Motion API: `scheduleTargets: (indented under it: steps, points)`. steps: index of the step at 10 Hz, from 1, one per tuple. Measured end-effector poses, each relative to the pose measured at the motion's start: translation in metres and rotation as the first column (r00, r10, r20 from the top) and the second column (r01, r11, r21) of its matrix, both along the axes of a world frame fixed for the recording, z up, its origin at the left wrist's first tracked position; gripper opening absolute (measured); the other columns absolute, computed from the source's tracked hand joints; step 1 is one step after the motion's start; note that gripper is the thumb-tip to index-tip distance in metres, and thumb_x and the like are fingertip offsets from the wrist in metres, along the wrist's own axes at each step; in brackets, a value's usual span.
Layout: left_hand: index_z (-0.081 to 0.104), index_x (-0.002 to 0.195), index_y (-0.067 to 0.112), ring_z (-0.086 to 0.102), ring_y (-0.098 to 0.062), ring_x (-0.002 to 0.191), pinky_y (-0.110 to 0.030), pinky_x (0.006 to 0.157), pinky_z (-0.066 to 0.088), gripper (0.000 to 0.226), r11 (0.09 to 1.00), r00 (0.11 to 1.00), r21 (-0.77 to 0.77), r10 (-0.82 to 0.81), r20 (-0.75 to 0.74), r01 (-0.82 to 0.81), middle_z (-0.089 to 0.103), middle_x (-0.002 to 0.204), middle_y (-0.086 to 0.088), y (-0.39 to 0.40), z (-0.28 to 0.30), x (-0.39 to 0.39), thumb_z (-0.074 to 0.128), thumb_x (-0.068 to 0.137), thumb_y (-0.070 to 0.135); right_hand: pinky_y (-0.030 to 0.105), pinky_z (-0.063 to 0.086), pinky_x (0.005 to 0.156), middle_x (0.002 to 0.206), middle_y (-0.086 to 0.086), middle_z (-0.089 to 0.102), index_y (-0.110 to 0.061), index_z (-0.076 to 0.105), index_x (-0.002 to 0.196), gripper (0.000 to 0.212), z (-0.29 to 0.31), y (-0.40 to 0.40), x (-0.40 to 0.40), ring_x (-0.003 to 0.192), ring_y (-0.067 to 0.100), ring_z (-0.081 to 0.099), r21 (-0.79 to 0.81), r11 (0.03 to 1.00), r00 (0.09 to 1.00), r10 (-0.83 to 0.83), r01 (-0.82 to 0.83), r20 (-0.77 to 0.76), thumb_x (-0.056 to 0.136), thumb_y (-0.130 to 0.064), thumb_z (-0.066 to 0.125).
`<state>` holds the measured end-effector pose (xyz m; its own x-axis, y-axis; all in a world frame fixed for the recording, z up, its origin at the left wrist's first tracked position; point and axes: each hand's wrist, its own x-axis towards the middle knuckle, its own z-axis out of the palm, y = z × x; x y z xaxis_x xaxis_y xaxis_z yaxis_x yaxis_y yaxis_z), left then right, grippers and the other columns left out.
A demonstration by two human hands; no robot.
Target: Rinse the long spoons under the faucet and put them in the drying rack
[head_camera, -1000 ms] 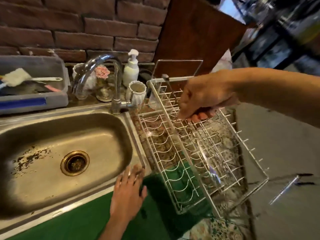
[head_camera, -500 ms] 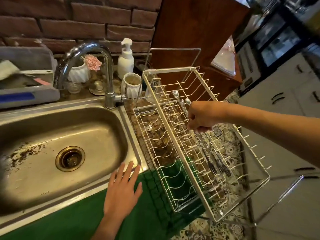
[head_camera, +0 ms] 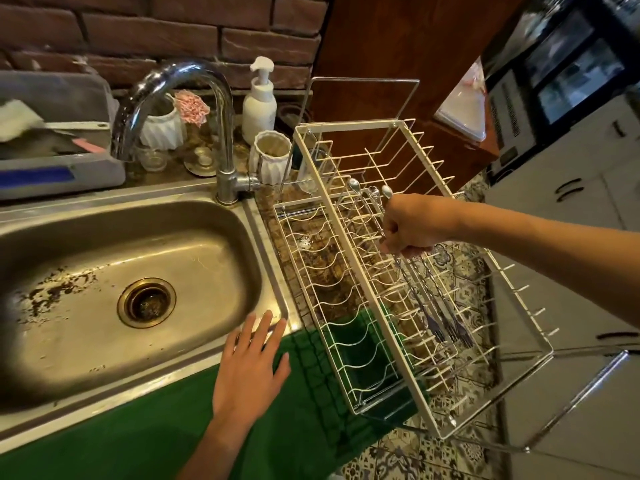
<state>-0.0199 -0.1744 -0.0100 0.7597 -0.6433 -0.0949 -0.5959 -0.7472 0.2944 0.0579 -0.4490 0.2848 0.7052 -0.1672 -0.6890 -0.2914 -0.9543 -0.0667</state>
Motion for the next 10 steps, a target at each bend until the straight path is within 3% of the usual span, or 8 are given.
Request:
scheduleTargets:
  steps: [2,4,6,9,10]
  points:
    - [0.033,0.155,0.026,0.028,-0.029,0.150,-0.049,0.117,0.018,0.064,1.000,1.000,0.004,0.006,-0.018,-0.005,0.038,0.159,-0.005,0.000,0.001,0.001,0.038,0.098,0.054,0.015,0.043,0.039,0.040,-0.005,0.061,-0.011,0.064,0.059,0.036,-0.003,0.001,0.000,0.031,0.002,0.051,-0.008,1.000,0.999,-0.007,0.007,-0.033,0.093,-0.022,0.069]
    - [0.032,0.155,0.027,0.026,-0.029,0.151,-0.049,0.117,0.017,0.063,1.000,1.000,0.009,0.004,-0.023,-0.004,0.036,0.160,-0.005,0.000,-0.001,0.001,0.037,0.098,0.054,0.019,0.047,0.046,0.046,-0.001,0.063,-0.010,0.065,0.059,0.038,-0.006,0.000,-0.005,0.036,0.009,0.054,0.016,1.000,0.999,-0.022,0.023,-0.048,0.095,-0.020,0.067]
    - [0.029,0.156,0.028,0.025,-0.029,0.152,-0.049,0.118,0.020,0.063,1.000,1.000,0.004,0.017,-0.016,-0.017,0.036,0.161,-0.005,0.000,-0.001,0.001,0.035,0.099,0.055,0.018,0.046,0.046,0.040,-0.005,0.062,-0.008,0.065,0.061,0.034,-0.007,-0.003,-0.009,0.033,0.003,0.053,0.046,0.998,0.999,-0.030,0.031,-0.023,0.094,-0.018,0.067]
    - [0.028,0.156,0.028,0.026,-0.029,0.152,-0.050,0.118,0.022,0.063,1.000,1.000,-0.019,0.016,0.010,-0.016,0.036,0.161,-0.005,0.001,-0.001,0.000,0.034,0.100,0.055,0.016,0.045,0.041,0.046,0.000,0.065,-0.007,0.068,0.062,0.032,-0.008,-0.013,-0.008,0.038,0.007,0.057,0.152,0.986,0.998,-0.066,0.067,-0.011,0.092,-0.020,0.069]
    - [0.028,0.156,0.028,0.027,-0.029,0.151,-0.049,0.118,0.020,0.063,0.999,1.000,-0.026,0.019,0.000,-0.019,0.036,0.161,-0.005,-0.001,0.000,0.000,0.035,0.099,0.055,0.016,0.046,0.041,0.046,0.000,0.066,-0.005,0.069,0.066,0.030,-0.004,-0.015,-0.009,0.038,0.007,0.059,0.123,0.987,0.995,-0.098,0.099,-0.012,0.091,-0.021,0.069]
